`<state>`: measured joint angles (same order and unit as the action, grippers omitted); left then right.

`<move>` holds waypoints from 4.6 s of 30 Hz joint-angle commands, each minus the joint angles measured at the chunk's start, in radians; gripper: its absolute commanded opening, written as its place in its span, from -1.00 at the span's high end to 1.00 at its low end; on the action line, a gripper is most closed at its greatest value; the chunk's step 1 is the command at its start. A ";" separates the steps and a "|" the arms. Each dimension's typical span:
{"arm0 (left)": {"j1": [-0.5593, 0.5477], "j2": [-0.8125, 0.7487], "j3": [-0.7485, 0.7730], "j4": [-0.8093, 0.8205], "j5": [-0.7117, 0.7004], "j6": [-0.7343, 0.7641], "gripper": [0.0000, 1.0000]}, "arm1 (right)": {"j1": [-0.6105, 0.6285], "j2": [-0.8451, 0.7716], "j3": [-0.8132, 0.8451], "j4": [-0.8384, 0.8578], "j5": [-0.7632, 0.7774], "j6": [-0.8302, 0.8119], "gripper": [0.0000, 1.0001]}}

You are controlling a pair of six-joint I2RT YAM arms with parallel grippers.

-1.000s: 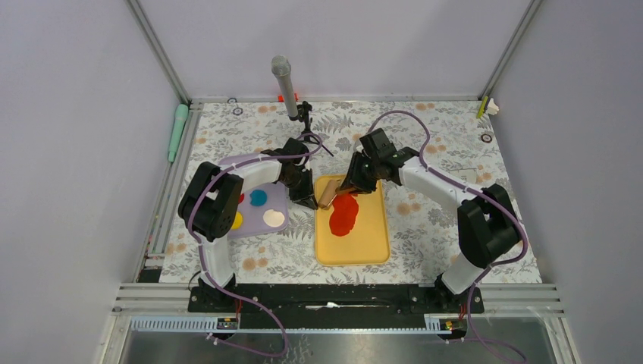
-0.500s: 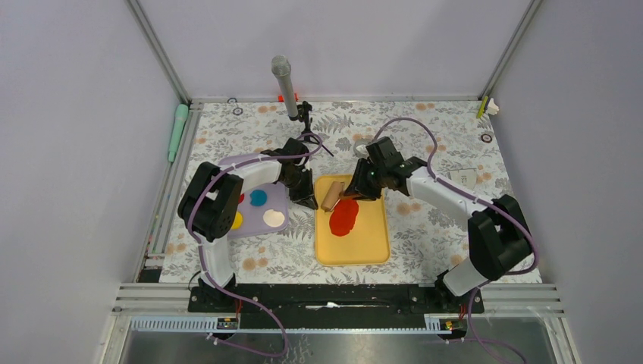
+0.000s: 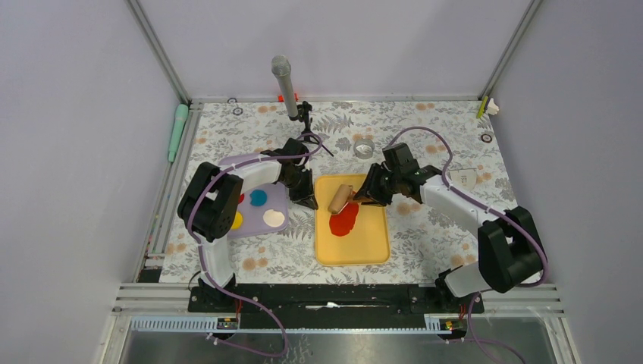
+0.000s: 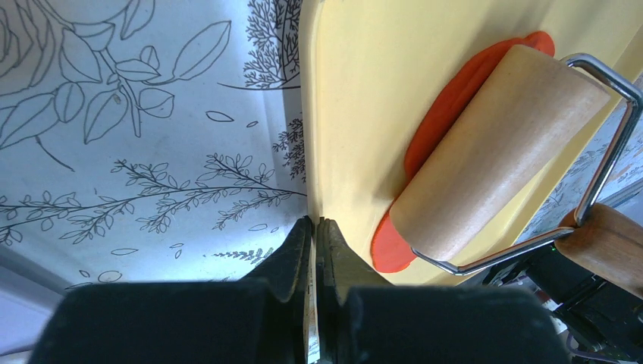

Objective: Roll out the dumpling wrappers from the dough
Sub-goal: Flatten out the dough on the work surface.

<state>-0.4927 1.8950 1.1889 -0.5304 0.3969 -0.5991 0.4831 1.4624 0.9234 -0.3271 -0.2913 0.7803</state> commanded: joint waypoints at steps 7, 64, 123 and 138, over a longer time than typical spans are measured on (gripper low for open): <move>0.006 -0.025 -0.005 0.035 -0.006 0.003 1.00 | -0.074 -0.031 -0.071 -0.212 0.091 -0.070 1.00; 0.006 -0.015 0.004 0.048 0.002 -0.016 1.00 | -0.106 -0.080 -0.108 -0.251 -0.009 -0.115 1.00; -0.001 -0.028 0.009 0.023 0.004 0.003 1.00 | -0.032 0.057 0.024 -0.106 0.102 -0.067 1.00; 0.000 -0.021 0.019 0.021 -0.003 0.007 1.00 | -0.172 -0.206 -0.105 -0.355 0.181 -0.202 1.00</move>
<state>-0.4892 1.8938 1.1889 -0.5045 0.3809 -0.6182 0.3351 1.2652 0.8127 -0.4660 -0.3126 0.6750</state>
